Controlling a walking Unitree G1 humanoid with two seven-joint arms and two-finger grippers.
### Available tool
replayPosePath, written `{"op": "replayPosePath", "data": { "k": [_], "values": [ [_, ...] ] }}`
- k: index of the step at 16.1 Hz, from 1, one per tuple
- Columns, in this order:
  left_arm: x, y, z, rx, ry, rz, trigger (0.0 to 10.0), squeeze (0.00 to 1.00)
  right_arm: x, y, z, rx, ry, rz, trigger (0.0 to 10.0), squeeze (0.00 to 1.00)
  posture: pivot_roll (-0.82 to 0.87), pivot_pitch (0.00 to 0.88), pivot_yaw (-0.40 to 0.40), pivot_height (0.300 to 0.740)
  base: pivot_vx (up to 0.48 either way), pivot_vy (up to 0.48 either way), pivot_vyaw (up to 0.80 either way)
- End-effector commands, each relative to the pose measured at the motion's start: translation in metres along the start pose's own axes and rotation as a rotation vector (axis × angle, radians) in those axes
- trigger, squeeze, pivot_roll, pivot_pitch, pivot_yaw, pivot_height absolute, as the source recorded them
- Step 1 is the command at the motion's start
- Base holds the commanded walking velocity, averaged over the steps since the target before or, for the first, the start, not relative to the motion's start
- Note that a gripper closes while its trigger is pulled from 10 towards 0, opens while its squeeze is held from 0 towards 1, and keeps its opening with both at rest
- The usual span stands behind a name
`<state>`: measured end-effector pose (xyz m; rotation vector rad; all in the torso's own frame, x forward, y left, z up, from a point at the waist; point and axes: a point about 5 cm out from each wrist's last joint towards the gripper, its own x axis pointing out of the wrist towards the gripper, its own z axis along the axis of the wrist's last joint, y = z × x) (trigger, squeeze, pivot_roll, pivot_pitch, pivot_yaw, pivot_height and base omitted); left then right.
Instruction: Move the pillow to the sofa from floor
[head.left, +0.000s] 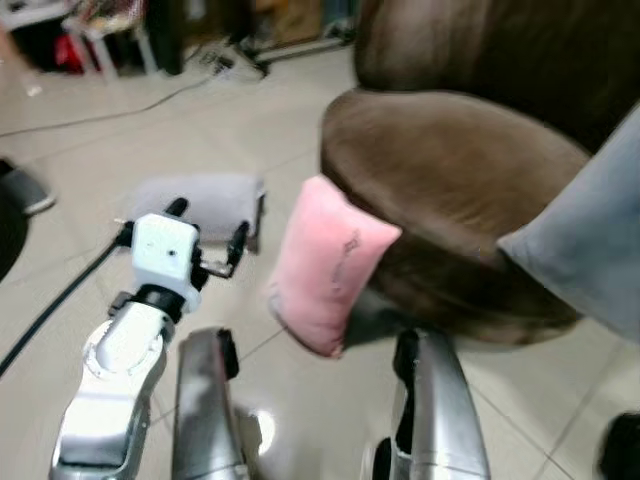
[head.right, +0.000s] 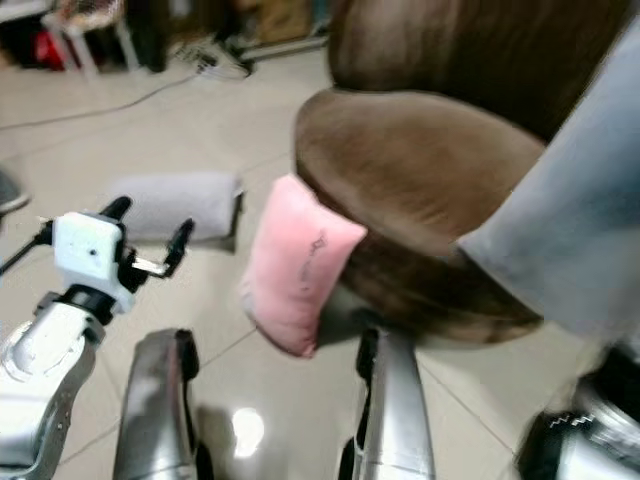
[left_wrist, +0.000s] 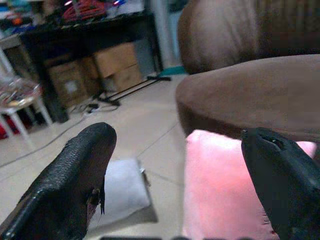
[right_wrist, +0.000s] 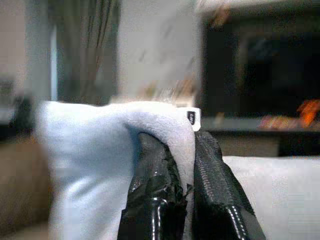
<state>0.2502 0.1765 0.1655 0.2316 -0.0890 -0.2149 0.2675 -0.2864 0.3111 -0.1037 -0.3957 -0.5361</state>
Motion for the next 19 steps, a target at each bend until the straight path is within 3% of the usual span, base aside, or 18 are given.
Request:
{"op": "replayPosePath", "data": {
  "k": [1,3,5,9,15,17,18,19],
  "values": [
    [0.004,-0.003,0.003,0.002,-0.010,-0.009,10.0,0.00,-0.003,0.027,-0.006,-0.003,0.042,0.100,10.0,0.00,-0.10,0.000,-0.016,0.412,0.000,0.000,0.00],
    [0.009,-0.004,0.004,0.008,-0.019,-0.010,10.0,0.00,-0.013,0.056,-0.020,0.096,0.098,0.207,10.0,0.00,-0.10,0.000,-0.020,0.412,0.000,0.000,0.00],
    [0.013,-0.005,0.004,0.026,-0.018,0.004,10.0,0.00,-0.026,0.073,-0.035,0.152,0.156,0.257,10.0,0.00,-0.09,0.000,-0.024,0.417,0.000,0.000,0.00],
    [0.015,-0.007,-0.002,0.031,0.004,0.024,10.0,0.00,-0.039,0.087,-0.053,0.178,0.238,0.273,10.0,0.00,-0.09,0.000,-0.026,0.452,0.000,0.000,0.00],
    [0.018,-0.010,-0.007,0.027,0.022,0.024,10.0,0.00,-0.038,0.082,-0.055,0.168,0.239,0.235,10.0,0.00,-0.09,0.000,-0.021,0.507,0.000,0.000,0.00],
    [0.018,-0.010,-0.008,0.030,0.028,0.026,10.0,0.00,-0.036,0.072,-0.059,0.141,0.239,0.190,10.0,0.00,-0.09,0.000,-0.022,0.522,0.000,0.000,0.00],
    [0.017,-0.009,-0.011,0.036,0.039,0.029,10.0,0.00,-0.032,0.052,-0.064,0.082,0.240,0.127,10.0,0.00,-0.09,0.000,-0.025,0.537,0.000,0.000,0.00],
    [0.016,-0.008,-0.012,0.039,0.045,0.029,10.0,0.00,-0.031,0.046,-0.066,0.072,0.242,0.112,10.0,0.00,-0.09,0.000,-0.025,0.542,0.000,0.000,0.00]
  ]
}}
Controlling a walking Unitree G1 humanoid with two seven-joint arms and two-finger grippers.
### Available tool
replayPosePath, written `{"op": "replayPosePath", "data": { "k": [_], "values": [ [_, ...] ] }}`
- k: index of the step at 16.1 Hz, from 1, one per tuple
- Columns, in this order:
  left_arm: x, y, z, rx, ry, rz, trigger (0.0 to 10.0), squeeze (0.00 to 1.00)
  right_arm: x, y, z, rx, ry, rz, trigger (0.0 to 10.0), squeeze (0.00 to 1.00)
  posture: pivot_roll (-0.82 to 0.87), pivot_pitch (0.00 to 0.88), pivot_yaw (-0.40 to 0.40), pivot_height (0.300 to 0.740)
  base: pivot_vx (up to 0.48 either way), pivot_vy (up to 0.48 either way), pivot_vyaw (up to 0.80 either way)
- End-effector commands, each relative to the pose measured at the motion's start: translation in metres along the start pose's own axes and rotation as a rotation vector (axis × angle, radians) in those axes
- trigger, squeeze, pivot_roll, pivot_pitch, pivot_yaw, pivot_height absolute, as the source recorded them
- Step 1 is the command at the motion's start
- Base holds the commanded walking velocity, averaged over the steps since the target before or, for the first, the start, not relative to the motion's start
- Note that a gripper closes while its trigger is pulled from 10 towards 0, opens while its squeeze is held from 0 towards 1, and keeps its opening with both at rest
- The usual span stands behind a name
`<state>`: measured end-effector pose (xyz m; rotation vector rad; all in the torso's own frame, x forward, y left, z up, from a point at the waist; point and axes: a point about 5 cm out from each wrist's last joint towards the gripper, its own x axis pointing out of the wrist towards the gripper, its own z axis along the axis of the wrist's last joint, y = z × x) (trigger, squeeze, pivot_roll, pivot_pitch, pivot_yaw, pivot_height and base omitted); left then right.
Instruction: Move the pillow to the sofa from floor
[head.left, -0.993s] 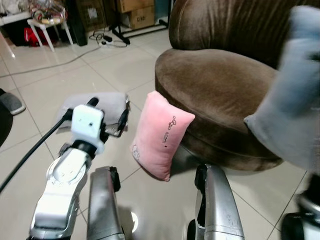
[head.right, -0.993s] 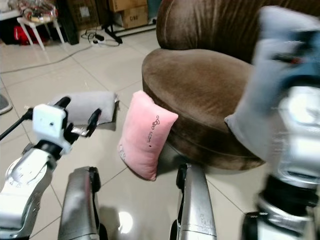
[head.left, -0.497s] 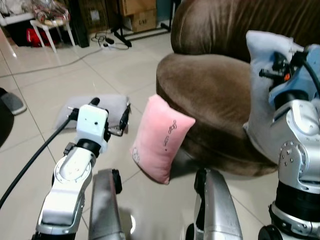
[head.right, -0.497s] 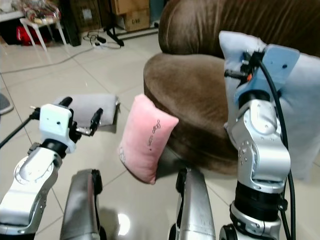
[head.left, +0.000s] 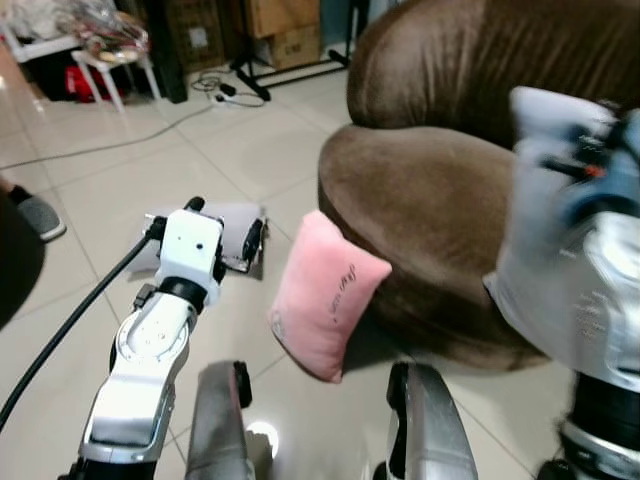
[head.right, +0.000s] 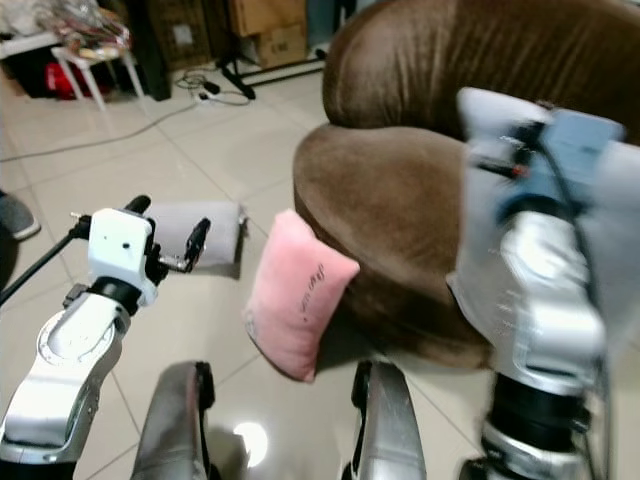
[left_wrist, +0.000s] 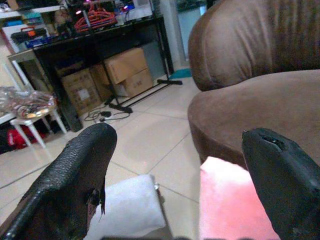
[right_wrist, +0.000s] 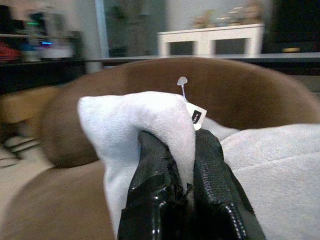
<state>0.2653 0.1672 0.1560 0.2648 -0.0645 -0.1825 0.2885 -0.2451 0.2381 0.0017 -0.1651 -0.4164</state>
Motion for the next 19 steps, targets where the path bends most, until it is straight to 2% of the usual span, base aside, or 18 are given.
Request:
{"op": "replayPosePath", "data": {
  "k": [1,3,5,9,12,14,15,16,17,19],
  "values": [
    [-0.002,0.000,-0.006,0.003,0.028,-0.003,10.0,0.00,0.001,-0.018,0.004,-0.042,-0.019,-0.048,10.0,0.00,-0.09,0.000,-0.023,0.557,0.000,0.000,0.00],
    [-0.002,0.000,-0.007,0.003,0.032,-0.005,10.0,0.00,0.002,-0.028,0.006,-0.066,-0.030,-0.069,10.0,0.00,-0.09,0.000,-0.022,0.567,0.000,0.000,0.00],
    [-0.003,0.003,-0.013,-0.014,0.053,0.012,10.0,0.00,0.001,-0.052,0.009,-0.124,-0.030,-0.140,10.0,0.00,-0.10,0.000,-0.020,0.587,0.000,0.000,0.00],
    [0.002,0.004,-0.018,-0.034,0.057,0.014,10.0,0.00,-0.005,-0.063,0.001,-0.186,0.000,-0.176,10.0,0.00,-0.12,0.000,-0.021,0.617,0.000,0.000,0.00],
    [0.002,0.001,-0.022,-0.029,0.065,0.005,10.0,0.00,-0.003,-0.082,0.007,-0.209,-0.016,-0.243,10.0,0.00,-0.12,0.000,-0.015,0.642,0.000,0.000,0.00],
    [0.004,0.002,-0.021,-0.016,0.060,0.008,10.0,0.00,-0.001,-0.084,0.010,-0.201,-0.025,-0.252,10.0,0.00,-0.12,0.000,-0.012,0.652,0.000,0.000,0.00],
    [0.010,0.008,-0.021,0.007,0.062,0.034,10.0,0.00,0.001,-0.076,0.004,-0.164,-0.021,-0.239,10.0,0.00,-0.13,0.000,0.008,0.662,0.000,0.000,0.00],
    [0.010,0.008,-0.021,0.007,0.062,0.034,10.0,0.00,0.001,-0.076,0.004,-0.164,-0.021,-0.239,10.0,0.00,-0.13,0.000,0.008,0.662,0.000,0.000,0.00],
    [0.015,0.013,-0.020,0.021,0.070,0.049,10.0,0.00,0.000,-0.061,0.002,-0.119,-0.026,-0.208,10.0,0.00,-0.13,0.000,0.011,0.672,0.000,0.000,0.00],
    [0.018,0.016,-0.020,0.047,0.091,0.059,10.0,0.00,0.000,-0.049,-0.002,-0.090,-0.019,-0.182,10.0,0.00,-0.11,0.000,0.004,0.682,0.000,0.000,0.00]
  ]
}}
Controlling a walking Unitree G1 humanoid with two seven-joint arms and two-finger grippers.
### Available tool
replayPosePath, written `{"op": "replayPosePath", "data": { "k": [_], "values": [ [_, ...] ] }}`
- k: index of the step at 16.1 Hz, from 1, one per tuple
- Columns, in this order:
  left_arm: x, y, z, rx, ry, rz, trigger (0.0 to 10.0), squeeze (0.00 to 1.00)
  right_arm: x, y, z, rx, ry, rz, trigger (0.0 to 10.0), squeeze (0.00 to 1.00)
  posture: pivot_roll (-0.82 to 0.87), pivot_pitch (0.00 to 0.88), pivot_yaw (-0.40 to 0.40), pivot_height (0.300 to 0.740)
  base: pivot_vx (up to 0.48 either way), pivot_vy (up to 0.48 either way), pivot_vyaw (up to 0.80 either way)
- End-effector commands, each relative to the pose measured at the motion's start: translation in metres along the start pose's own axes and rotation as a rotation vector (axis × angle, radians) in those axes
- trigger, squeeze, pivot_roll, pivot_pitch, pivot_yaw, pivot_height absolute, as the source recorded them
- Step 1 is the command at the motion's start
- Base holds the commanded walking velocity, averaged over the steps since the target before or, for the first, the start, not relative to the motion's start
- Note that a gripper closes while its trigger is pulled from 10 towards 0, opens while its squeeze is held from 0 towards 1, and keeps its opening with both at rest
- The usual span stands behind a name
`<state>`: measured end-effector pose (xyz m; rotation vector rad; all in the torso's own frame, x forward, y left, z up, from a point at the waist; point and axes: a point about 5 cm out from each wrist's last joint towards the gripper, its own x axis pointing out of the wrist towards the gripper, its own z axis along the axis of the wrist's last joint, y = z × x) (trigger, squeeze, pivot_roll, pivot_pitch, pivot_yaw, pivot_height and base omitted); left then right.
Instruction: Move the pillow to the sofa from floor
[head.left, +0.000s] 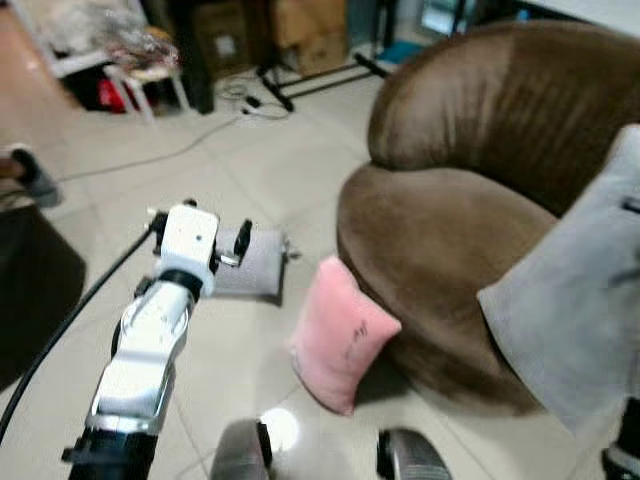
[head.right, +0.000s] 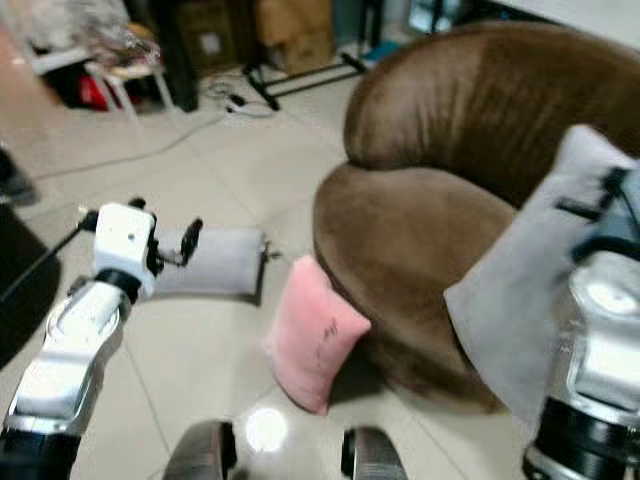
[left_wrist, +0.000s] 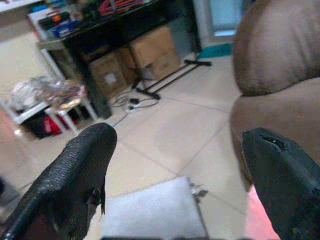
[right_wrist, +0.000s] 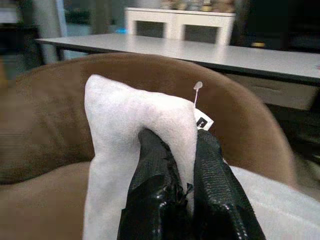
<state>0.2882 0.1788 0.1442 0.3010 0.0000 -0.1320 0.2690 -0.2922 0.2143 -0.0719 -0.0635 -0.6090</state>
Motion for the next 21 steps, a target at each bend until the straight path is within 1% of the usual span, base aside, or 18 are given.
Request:
{"op": "replayPosePath", "data": {
  "k": [1,3,4,5,6,7,8,9,10,12,14,19,21],
  "values": [
    [-0.001,0.004,-0.005,0.013,0.039,0.014,10.0,0.00,0.000,0.007,0.013,0.040,-0.072,0.005,10.0,0.00,-0.11,0.000,-0.002,0.692,0.000,0.000,0.00],
    [-0.005,0.002,-0.007,0.017,0.035,0.016,10.0,0.00,-0.002,0.011,0.000,0.050,-0.028,-0.002,10.0,0.00,-0.10,0.000,-0.005,0.702,0.000,0.000,0.00],
    [-0.009,0.000,-0.008,0.046,0.025,0.008,10.0,0.00,-0.006,0.014,-0.005,0.060,-0.010,-0.001,10.0,0.00,-0.10,0.000,-0.007,0.712,0.000,0.000,0.00],
    [-0.010,0.000,-0.007,0.072,0.007,0.002,10.0,0.00,-0.008,0.019,-0.002,0.072,-0.019,0.020,10.0,0.00,-0.10,0.000,-0.002,0.722,0.000,0.000,0.00],
    [-0.010,0.000,-0.007,0.078,0.005,0.005,10.0,0.00,-0.010,0.027,0.002,0.061,-0.039,0.051,10.0,0.00,-0.10,0.000,0.003,0.737,0.000,0.000,0.00],
    [-0.009,0.001,-0.007,0.077,0.005,0.009,10.0,0.00,-0.014,0.039,0.002,0.067,-0.044,0.116,10.0,0.00,-0.10,0.000,0.003,0.740,0.000,0.000,0.00],
    [-0.008,0.002,-0.007,0.076,0.003,0.010,10.0,0.00,-0.016,0.044,0.001,0.079,-0.039,0.145,10.0,0.00,-0.10,0.000,0.003,0.740,0.000,0.000,0.00],
    [-0.008,0.001,-0.006,0.078,0.001,0.008,10.0,0.00,-0.023,0.056,-0.006,0.102,-0.009,0.197,10.0,0.00,-0.11,0.000,0.008,0.740,0.000,0.000,0.00],
    [-0.008,-0.001,-0.004,0.082,-0.010,0.003,10.0,0.00,-0.029,0.063,-0.015,0.127,0.022,0.206,10.0,0.00,-0.11,0.000,0.009,0.740,0.000,0.000,-0.80],
    [-0.009,-0.005,-0.004,0.084,-0.020,-0.001,10.0,0.00,-0.037,0.067,-0.025,0.148,0.063,0.204,10.0,0.00,-0.10,0.000,0.012,0.740,0.000,0.000,-0.80],
    [-0.009,-0.007,-0.005,0.082,-0.024,-0.005,10.0,0.00,-0.039,0.067,-0.029,0.154,0.074,0.196,10.0,0.00,-0.11,0.000,0.017,0.740,0.000,0.000,-0.80],
    [-0.005,-0.008,-0.005,0.067,-0.023,-0.017,10.0,0.00,-0.039,0.049,-0.033,0.137,0.068,0.134,10.0,0.00,-0.13,0.000,0.044,0.740,0.000,0.000,-0.80],
    [-0.005,-0.009,-0.006,0.054,-0.026,-0.007,10.0,0.00,-0.042,0.051,-0.031,0.127,0.059,0.161,10.0,0.00,-0.14,0.000,0.046,0.740,0.000,0.000,-0.80]
  ]
}}
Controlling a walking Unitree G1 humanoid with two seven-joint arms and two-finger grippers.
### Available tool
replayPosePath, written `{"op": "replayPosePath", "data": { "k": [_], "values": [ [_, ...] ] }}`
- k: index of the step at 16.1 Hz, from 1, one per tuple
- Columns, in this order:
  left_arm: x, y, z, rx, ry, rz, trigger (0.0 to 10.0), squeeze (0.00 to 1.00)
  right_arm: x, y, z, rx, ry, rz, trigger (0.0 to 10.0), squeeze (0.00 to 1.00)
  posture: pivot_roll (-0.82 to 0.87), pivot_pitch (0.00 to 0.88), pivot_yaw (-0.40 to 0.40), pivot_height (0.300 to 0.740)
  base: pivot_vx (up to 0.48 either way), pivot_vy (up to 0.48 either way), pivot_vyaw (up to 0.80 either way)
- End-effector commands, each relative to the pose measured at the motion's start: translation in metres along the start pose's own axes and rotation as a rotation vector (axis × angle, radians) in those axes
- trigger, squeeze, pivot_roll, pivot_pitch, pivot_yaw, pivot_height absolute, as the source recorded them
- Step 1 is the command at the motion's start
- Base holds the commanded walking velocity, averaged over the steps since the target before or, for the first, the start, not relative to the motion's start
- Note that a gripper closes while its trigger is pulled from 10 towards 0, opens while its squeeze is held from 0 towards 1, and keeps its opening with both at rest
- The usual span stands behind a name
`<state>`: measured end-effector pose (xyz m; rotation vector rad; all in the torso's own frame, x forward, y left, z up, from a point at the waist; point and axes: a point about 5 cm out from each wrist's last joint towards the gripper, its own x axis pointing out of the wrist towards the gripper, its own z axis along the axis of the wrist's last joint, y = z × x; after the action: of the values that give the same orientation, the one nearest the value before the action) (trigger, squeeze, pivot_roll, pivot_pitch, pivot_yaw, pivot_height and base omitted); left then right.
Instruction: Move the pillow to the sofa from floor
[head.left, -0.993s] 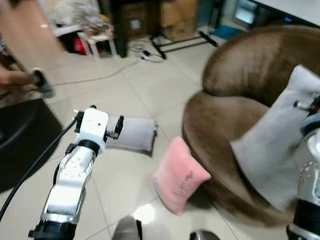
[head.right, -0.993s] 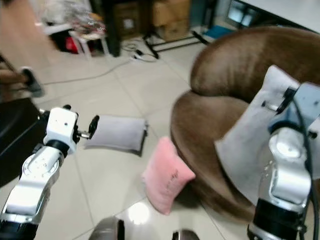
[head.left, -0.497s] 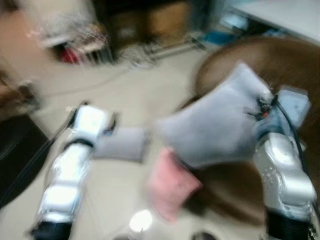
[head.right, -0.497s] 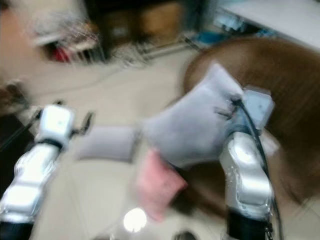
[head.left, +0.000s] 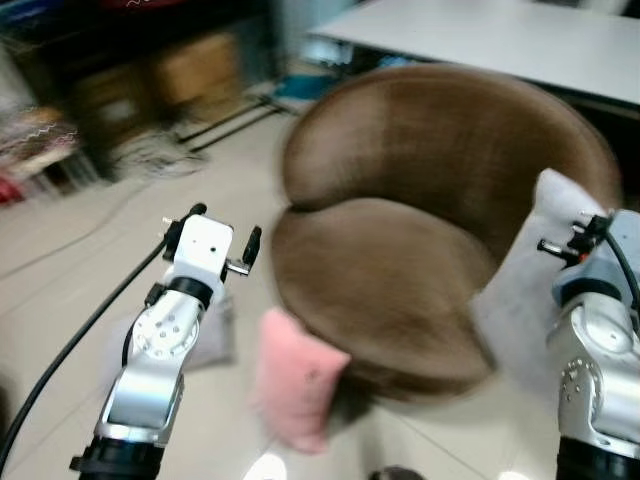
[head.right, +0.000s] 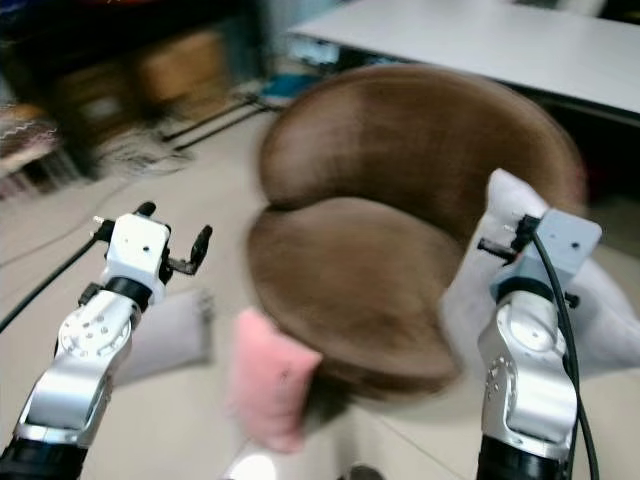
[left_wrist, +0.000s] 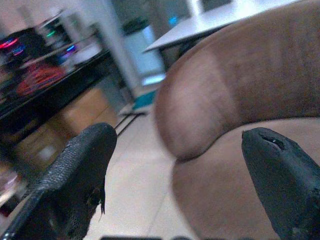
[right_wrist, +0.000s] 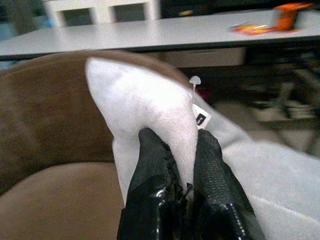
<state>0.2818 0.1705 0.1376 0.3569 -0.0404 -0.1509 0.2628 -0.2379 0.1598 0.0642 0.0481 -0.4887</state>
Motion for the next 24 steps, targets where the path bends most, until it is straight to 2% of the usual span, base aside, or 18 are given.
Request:
{"op": "replayPosePath", "data": {
  "k": [1,7,11,12,13,14,15,17,20,24],
  "values": [
    [0.000,0.003,-0.002,-0.002,0.000,0.018,10.0,0.00,-0.004,0.013,0.017,0.020,-0.081,0.060,10.0,0.00,-0.14,0.000,0.042,0.740,0.000,0.000,-0.80],
    [-0.006,0.009,-0.003,-0.027,-0.017,0.075,10.0,0.00,-0.008,0.023,0.008,0.018,-0.055,0.129,10.0,0.00,-0.13,0.000,0.017,0.740,0.000,0.000,-0.75],
    [-0.007,0.006,0.000,-0.038,-0.042,0.075,10.0,0.00,-0.012,0.032,0.007,0.003,-0.055,0.183,10.0,0.00,-0.12,0.000,0.007,0.740,0.000,0.000,0.00],
    [-0.008,0.005,0.000,-0.040,-0.043,0.080,10.0,0.00,-0.011,0.035,0.005,0.004,-0.049,0.206,10.0,0.00,-0.10,0.000,-0.017,0.740,0.000,0.000,0.00],
    [-0.010,0.006,0.000,-0.043,-0.042,0.087,10.0,0.00,-0.010,0.039,0.003,-0.005,-0.038,0.235,10.0,0.00,-0.10,0.000,-0.021,0.740,0.000,0.000,0.00],
    [-0.016,0.009,-0.001,-0.068,-0.039,0.115,10.0,0.00,-0.010,0.053,-0.004,-0.070,-0.008,0.313,10.0,0.00,-0.07,0.000,-0.045,0.740,0.000,0.000,0.00],
    [-0.019,0.011,-0.002,-0.071,-0.027,0.126,10.0,0.00,-0.011,0.058,-0.008,-0.091,0.003,0.336,10.0,0.00,-0.06,0.000,-0.055,0.740,0.000,0.000,0.00],
    [-0.028,0.018,-0.007,-0.052,-0.015,0.161,10.0,0.00,-0.013,0.071,-0.015,-0.088,0.023,0.386,10.0,0.00,-0.05,0.000,-0.061,0.740,0.000,0.000,0.00],
    [-0.028,0.016,-0.006,-0.046,-0.010,0.153,10.0,0.00,-0.014,0.077,-0.019,-0.086,0.026,0.404,10.0,0.00,-0.04,0.000,-0.066,0.740,0.000,-0.301,0.00],
    [-0.027,0.014,-0.007,-0.036,-0.001,0.134,10.0,0.00,-0.016,0.075,-0.025,-0.084,0.040,0.394,10.0,0.00,-0.05,0.000,-0.050,0.740,0.000,-0.463,0.00]
  ]
}}
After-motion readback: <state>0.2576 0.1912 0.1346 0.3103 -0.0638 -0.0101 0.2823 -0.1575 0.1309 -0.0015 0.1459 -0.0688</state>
